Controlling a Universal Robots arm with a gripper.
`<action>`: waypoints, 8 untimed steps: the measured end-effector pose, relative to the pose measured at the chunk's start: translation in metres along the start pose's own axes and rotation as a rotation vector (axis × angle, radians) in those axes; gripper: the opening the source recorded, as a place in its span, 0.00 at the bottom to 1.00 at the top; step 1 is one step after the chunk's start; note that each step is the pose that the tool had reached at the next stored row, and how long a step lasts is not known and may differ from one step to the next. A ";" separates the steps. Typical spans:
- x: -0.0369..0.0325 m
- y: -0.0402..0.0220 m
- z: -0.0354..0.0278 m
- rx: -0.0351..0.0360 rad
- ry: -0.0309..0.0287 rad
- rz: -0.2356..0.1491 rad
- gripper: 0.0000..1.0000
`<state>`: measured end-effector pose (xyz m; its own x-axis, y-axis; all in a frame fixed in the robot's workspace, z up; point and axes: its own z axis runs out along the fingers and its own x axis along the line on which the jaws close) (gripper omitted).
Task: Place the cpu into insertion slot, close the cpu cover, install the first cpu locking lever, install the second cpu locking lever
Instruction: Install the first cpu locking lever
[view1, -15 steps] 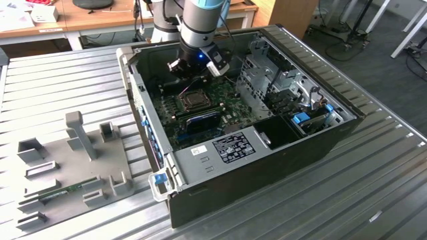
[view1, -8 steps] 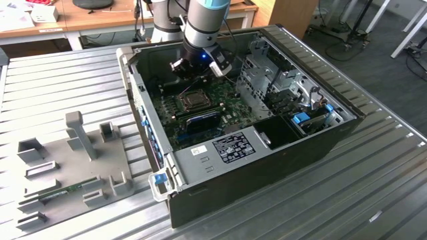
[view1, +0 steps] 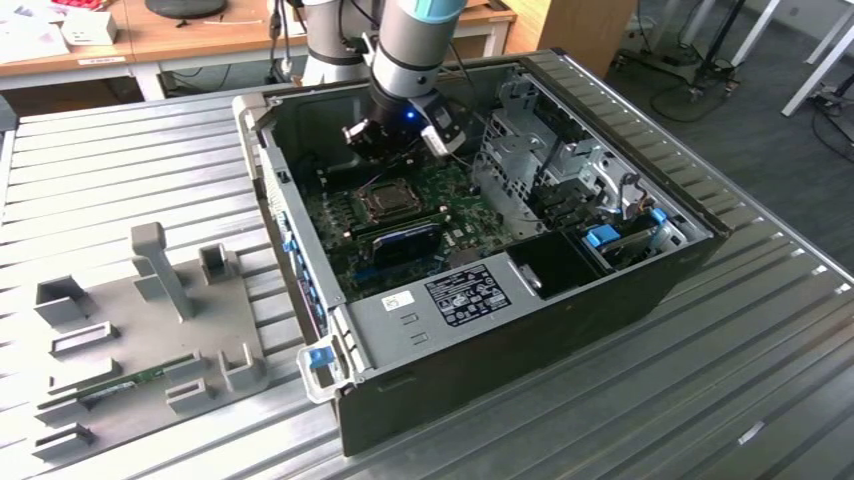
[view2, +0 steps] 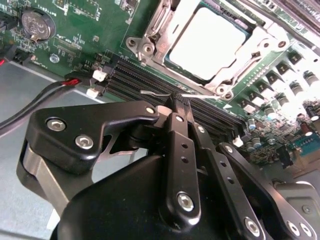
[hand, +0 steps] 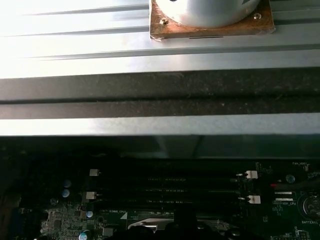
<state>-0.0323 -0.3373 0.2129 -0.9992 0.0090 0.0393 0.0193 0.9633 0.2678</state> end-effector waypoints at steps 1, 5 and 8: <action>-0.0003 -0.0002 0.0008 0.0011 0.0008 0.000 0.10; -0.0016 -0.0010 0.0038 0.0065 0.0025 0.001 0.10; -0.0018 -0.0012 0.0041 0.0072 0.0026 0.001 0.10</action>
<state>-0.0307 -0.3373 0.2086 -0.9991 0.0095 0.0421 0.0201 0.9652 0.2608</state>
